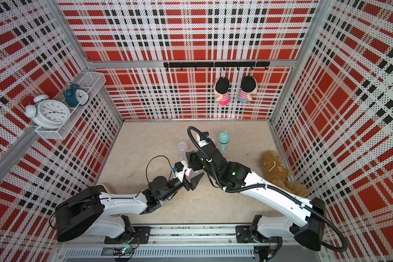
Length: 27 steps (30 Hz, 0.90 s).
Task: Assemble the baby bottles
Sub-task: Screw the nipple onto the baby bottle.
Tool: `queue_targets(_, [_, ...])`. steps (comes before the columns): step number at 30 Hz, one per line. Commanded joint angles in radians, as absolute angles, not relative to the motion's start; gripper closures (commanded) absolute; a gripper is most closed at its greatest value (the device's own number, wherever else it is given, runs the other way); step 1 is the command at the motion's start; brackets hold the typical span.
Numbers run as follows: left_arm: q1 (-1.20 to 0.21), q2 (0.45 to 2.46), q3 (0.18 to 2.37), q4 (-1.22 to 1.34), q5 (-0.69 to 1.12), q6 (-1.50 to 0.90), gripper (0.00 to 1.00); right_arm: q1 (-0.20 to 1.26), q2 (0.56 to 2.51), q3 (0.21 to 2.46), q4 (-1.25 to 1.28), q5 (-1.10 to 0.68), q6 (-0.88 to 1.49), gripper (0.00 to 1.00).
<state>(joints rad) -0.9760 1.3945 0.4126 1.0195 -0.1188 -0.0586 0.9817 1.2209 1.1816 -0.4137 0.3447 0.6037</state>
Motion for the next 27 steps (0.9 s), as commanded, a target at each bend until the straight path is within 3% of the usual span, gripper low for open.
queue_targets(1, [-0.950,1.388,0.446,1.033,-0.187,-0.033,1.00,0.986,1.188,1.210,-0.413,0.292,0.565,0.19])
queue_targets(5, [-0.890,1.362,0.435,1.026,0.030,-0.055,1.00,0.959,1.147,1.218,-0.401,0.083,0.395,0.10])
queue_targets(10, [-0.801,1.336,0.433,1.040,0.410,-0.090,1.00,0.878,1.041,1.118,-0.343,-0.134,0.256,0.08])
queue_targets(18, [-0.749,1.310,0.442,1.039,0.651,-0.150,1.00,0.723,0.930,1.028,-0.326,-0.440,0.188,0.08])
queue_targets(27, [-0.728,1.310,0.470,1.038,0.794,-0.236,1.00,0.704,0.993,1.055,-0.348,-0.654,0.169,0.08])
